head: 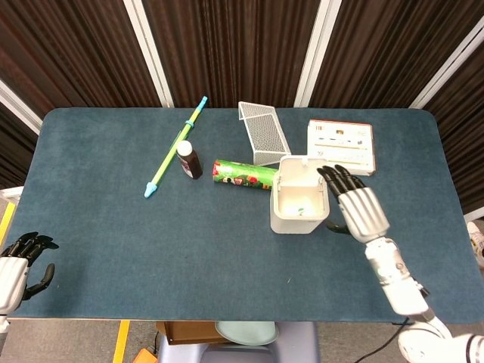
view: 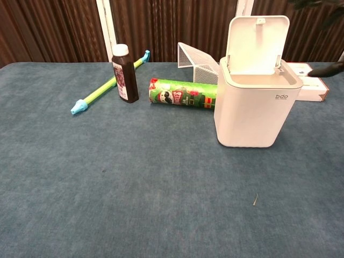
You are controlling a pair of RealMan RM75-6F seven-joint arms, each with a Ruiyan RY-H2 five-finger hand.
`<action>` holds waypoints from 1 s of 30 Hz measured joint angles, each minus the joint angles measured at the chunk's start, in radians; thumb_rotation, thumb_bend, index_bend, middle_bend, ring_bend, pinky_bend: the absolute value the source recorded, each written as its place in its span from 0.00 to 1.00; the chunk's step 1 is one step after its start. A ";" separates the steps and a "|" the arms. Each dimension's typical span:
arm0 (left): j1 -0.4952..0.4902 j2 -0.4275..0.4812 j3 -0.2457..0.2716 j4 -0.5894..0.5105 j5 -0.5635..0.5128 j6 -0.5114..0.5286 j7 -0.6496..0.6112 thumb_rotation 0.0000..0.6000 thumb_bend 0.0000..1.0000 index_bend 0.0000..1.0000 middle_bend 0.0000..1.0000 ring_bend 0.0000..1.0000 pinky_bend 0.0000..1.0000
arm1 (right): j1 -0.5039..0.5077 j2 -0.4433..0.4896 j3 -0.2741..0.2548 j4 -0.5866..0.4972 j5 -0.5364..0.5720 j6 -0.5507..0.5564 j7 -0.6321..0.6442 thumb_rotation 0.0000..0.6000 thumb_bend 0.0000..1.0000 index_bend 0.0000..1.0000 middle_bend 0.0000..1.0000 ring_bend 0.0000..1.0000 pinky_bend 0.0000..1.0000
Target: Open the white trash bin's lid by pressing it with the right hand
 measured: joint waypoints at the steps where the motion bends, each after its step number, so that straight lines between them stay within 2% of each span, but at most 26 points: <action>1: 0.001 0.000 0.001 -0.001 0.002 0.001 0.004 1.00 0.47 0.38 0.29 0.18 0.36 | -0.026 0.011 -0.012 -0.011 -0.022 0.039 -0.002 1.00 0.25 0.25 0.19 0.17 0.36; 5: 0.004 0.003 0.008 -0.018 0.012 0.004 0.021 1.00 0.47 0.38 0.29 0.18 0.37 | -0.126 0.043 -0.063 -0.017 -0.103 0.179 -0.008 1.00 0.25 0.26 0.19 0.15 0.35; 8: 0.010 0.007 0.014 -0.032 0.034 0.021 0.039 1.00 0.47 0.38 0.29 0.18 0.37 | -0.205 0.071 -0.104 0.010 -0.131 0.240 0.006 1.00 0.26 0.24 0.19 0.12 0.31; 13: 0.024 0.005 0.018 -0.041 0.052 0.052 0.065 1.00 0.47 0.38 0.29 0.18 0.37 | -0.246 0.092 -0.124 0.094 -0.081 0.222 0.075 1.00 0.25 0.21 0.15 0.08 0.24; 18: 0.021 0.001 0.010 -0.037 0.026 0.036 0.067 1.00 0.47 0.38 0.29 0.18 0.37 | -0.254 0.066 -0.117 0.182 -0.028 0.185 0.095 1.00 0.26 0.21 0.15 0.07 0.23; 24: 0.022 -0.023 -0.014 -0.031 -0.015 0.037 0.103 1.00 0.47 0.37 0.29 0.19 0.36 | -0.265 -0.001 -0.113 0.290 -0.044 0.186 0.136 1.00 0.26 0.21 0.14 0.07 0.23; 30: 0.023 -0.048 -0.030 -0.020 -0.041 0.037 0.128 1.00 0.47 0.37 0.29 0.19 0.36 | -0.278 -0.002 -0.122 0.299 -0.085 0.184 0.161 1.00 0.26 0.21 0.14 0.07 0.23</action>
